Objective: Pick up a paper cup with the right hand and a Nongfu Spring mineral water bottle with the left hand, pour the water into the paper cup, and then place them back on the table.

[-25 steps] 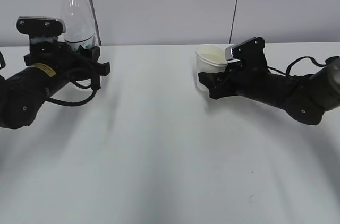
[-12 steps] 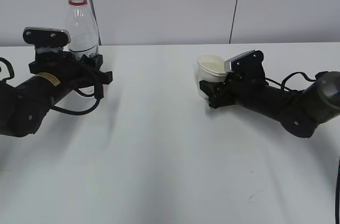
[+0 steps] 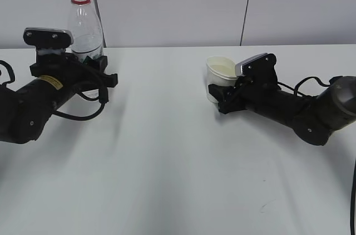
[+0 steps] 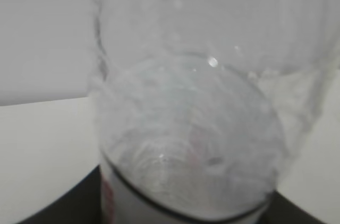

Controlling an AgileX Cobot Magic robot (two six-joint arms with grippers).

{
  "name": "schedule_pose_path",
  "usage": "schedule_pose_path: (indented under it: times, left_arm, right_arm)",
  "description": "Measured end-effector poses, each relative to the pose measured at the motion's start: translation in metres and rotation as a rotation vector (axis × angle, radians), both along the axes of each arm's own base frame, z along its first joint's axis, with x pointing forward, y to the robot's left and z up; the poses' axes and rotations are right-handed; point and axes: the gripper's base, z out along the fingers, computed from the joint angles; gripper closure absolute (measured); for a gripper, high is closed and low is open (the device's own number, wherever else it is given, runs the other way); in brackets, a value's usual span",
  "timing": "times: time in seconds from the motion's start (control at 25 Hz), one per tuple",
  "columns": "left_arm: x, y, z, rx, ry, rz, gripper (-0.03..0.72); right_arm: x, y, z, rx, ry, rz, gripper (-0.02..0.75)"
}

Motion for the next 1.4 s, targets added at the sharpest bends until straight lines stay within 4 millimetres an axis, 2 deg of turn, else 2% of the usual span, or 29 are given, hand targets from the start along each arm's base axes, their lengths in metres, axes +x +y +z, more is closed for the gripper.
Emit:
schedule_pose_path:
  times: [0.44,0.72,1.4]
  left_arm:
    - [0.0,0.0,0.0,0.0,0.0,0.0,0.369]
    - [0.0,-0.0001,0.0,0.001,0.0,-0.002,0.369]
    - [-0.0001,-0.0003,0.0001,0.002,-0.001,-0.004,0.369]
  right_arm:
    - [0.0016,-0.003,-0.0011,0.02,0.006,-0.044,0.239]
    - [0.0016,-0.003,-0.0011,0.019,0.006,-0.044,0.136]
    - [-0.0001,-0.0032,-0.0025,0.021,0.014,-0.045,0.144]
